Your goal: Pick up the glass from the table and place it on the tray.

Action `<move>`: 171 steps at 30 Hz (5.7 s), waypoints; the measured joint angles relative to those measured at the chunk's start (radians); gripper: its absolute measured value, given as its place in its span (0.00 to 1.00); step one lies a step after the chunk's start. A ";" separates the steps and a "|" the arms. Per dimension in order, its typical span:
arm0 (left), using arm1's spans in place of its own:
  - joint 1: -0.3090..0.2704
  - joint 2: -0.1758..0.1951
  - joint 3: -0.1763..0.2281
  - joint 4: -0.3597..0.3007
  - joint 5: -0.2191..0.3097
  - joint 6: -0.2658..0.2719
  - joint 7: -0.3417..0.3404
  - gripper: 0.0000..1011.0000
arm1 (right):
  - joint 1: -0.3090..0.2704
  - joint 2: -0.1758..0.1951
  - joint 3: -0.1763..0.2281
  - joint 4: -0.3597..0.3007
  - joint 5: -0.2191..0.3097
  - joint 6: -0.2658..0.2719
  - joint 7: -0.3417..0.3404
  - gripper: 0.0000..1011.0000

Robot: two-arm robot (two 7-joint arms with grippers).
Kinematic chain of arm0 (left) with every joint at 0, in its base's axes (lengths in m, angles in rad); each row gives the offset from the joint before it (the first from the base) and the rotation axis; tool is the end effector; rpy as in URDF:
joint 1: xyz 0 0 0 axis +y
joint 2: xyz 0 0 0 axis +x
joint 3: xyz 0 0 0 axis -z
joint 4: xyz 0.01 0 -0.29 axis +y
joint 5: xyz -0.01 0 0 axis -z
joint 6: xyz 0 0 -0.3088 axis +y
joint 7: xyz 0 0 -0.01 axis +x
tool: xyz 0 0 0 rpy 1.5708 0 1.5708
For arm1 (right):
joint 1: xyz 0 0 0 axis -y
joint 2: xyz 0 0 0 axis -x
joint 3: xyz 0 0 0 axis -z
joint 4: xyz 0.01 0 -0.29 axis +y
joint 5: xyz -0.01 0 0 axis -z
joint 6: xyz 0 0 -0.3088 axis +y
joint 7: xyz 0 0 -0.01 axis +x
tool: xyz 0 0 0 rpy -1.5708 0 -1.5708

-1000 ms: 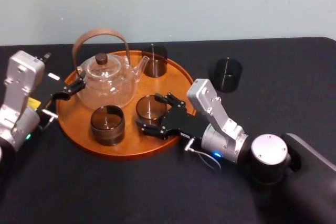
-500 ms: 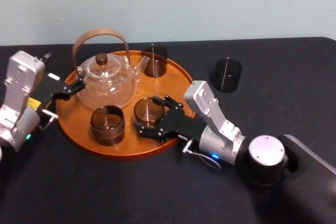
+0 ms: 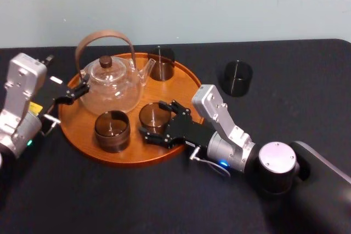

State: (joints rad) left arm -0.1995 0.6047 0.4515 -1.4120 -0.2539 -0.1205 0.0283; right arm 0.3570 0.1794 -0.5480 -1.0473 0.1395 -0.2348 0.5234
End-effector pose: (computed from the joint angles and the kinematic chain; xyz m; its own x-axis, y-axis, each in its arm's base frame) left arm 0.3581 0.0827 -0.3023 0.2924 0.8803 0.3737 -0.9552 0.2874 0.0704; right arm 0.3916 0.0629 -0.3606 0.8134 -0.5637 0.1439 0.5807 0.8015 -0.1426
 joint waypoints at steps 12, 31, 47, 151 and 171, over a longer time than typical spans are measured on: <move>0.000 0.000 0.000 0.000 0.000 0.000 0.000 1.00 | -0.003 -0.001 -0.002 -0.003 -0.009 0.000 -0.014 0.91; 0.000 0.000 0.000 0.000 0.000 0.000 0.000 1.00 | -0.005 0.004 0.001 -0.003 -0.001 0.015 0.000 0.99; 0.000 0.000 0.000 0.000 0.000 0.000 0.000 1.00 | -0.040 0.043 0.007 -0.085 0.001 0.079 -0.012 0.99; 0.000 0.000 0.000 0.000 0.000 0.000 0.000 1.00 | -0.048 0.150 0.277 -0.082 0.035 0.177 -0.143 0.99; 0.000 0.000 0.000 0.000 0.000 0.000 0.000 1.00 | 0.083 0.095 0.262 0.124 0.009 0.152 -0.137 0.99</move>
State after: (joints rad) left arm -0.1995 0.6047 0.4514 -1.4120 -0.2540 -0.1205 0.0283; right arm 0.4399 0.2741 -0.2864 -0.9235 0.1481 -0.0830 0.3864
